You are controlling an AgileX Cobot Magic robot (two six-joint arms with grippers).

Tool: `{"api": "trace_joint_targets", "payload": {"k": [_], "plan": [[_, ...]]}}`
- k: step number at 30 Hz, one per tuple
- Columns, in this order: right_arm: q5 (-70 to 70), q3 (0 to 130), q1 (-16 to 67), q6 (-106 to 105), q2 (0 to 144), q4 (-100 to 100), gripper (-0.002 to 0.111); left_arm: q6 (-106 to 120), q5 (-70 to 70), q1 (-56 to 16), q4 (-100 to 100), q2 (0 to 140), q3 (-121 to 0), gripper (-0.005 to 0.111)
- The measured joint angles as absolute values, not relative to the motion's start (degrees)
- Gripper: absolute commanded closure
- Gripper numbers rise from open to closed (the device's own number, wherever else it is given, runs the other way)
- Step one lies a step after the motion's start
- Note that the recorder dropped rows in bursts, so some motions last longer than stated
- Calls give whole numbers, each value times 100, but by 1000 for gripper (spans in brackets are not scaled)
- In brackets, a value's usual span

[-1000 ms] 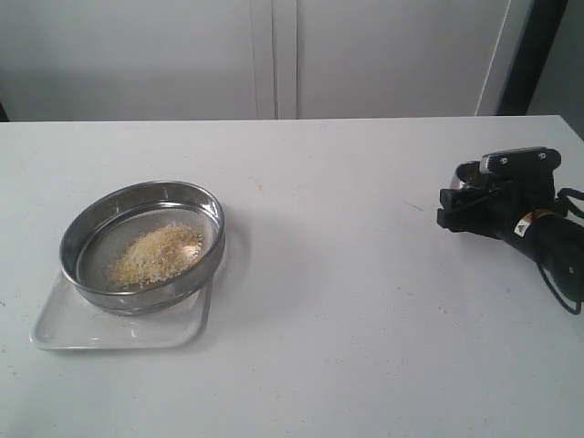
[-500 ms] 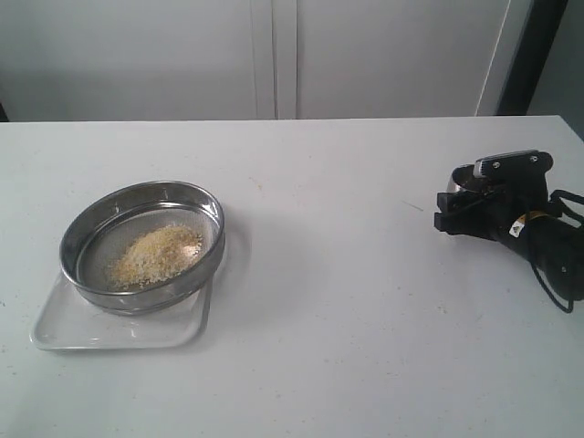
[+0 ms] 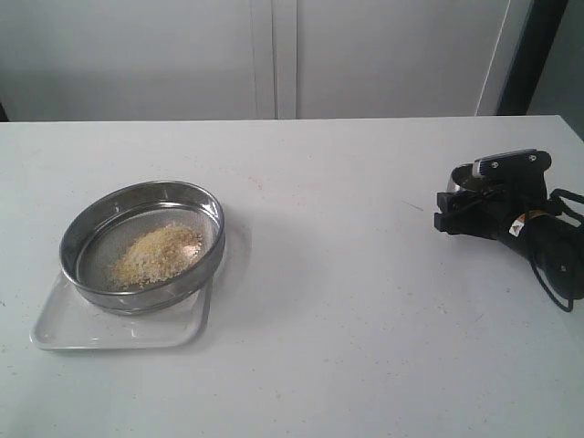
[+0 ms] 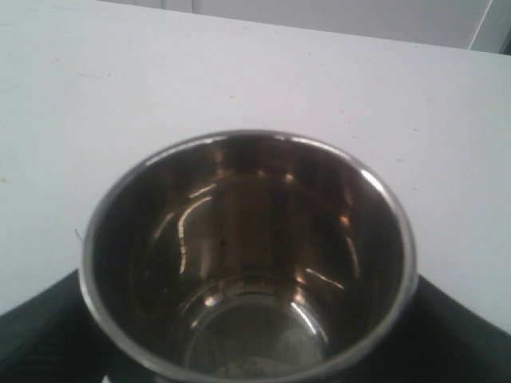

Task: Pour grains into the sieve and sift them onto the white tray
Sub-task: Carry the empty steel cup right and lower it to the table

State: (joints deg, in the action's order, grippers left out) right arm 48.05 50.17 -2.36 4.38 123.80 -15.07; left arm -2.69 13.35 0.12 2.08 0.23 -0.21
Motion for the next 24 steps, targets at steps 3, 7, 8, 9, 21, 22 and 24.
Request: {"api": "trace_joint_targets", "payload": {"k": [3,7,8,9,21,22,24], "plan": [[4805,5017,-236,438,12380,-1507,43,-269,1335,12,208,23,-21,107],[4795,5017,-236,438,12380,-1507,29,-269,1335,12,208,23,-21,107],[4782,5017,-236,427,12380,-1507,27,-269,1335,12,208,23,-21,107],[4754,5017,-236,427,12380,-1507,27,-269,1335,12,208,23,-21,107],[4670,5017,-236,427,12402,-1447,12,-269,1335,12,208,23,-21,107],[4670,5017,-236,427,12402,-1397,11,-269,1335,12,208,23,-21,107],[4670,5017,-236,427,12402,-1263,11,-269,1335,12,208,23,-21,107]]}}
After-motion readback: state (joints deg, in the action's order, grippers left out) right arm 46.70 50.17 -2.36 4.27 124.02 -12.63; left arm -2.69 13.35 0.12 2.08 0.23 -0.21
